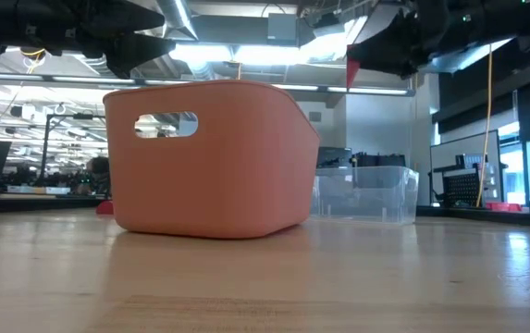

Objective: Sort & place blocks by color
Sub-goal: Put the bottom right red block into the transparent bin

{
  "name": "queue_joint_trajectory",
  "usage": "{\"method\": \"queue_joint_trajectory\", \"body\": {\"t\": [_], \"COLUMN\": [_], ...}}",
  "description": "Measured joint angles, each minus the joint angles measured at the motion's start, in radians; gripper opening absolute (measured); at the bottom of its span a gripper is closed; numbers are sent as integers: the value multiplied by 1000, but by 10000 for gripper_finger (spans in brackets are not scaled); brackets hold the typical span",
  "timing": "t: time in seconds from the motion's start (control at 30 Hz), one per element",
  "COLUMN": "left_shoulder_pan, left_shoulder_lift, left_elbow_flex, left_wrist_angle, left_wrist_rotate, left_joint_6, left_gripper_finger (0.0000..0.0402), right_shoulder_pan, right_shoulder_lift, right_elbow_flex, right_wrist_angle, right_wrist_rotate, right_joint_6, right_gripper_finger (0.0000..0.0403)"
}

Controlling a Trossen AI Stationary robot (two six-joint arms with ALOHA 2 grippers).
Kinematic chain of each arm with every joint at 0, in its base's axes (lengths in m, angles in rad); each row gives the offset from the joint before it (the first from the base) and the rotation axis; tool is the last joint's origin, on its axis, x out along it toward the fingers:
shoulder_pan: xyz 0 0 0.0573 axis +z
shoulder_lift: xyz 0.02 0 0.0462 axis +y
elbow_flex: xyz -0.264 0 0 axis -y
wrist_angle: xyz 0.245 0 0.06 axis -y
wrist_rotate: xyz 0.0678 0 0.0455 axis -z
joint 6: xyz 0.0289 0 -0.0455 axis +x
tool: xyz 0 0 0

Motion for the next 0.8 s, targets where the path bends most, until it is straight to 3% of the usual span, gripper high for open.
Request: {"method": "queue_joint_trajectory", "body": {"t": [0.1, 0.27, 0.33, 0.43, 0.8], "left_shoulder_pan": [0, 0, 0, 0, 0], "left_shoulder_lift": [0, 0, 0, 0, 0], "left_elbow_flex": [0, 0, 0, 0, 0], "left_wrist_angle": [0, 0, 0, 0, 0], "left_wrist_rotate": [0, 0, 0, 0, 0], "left_joint_6": [-14, -21, -21, -21, -21], "left_gripper_finger": [251, 251, 251, 251, 251], "right_shoulder_pan": [0, -1, -16, -65, -289], "right_shoulder_lift": [0, 34, 63, 116, 265], "right_elbow_flex": [0, 1, 1, 1, 1], "right_wrist_angle": [4, -23, -25, -27, -127], "right_wrist_rotate": [62, 337, 386, 377, 122], "right_joint_6": [0, 27, 58, 131, 366], "right_gripper_finger": [133, 133, 133, 133, 133]}}
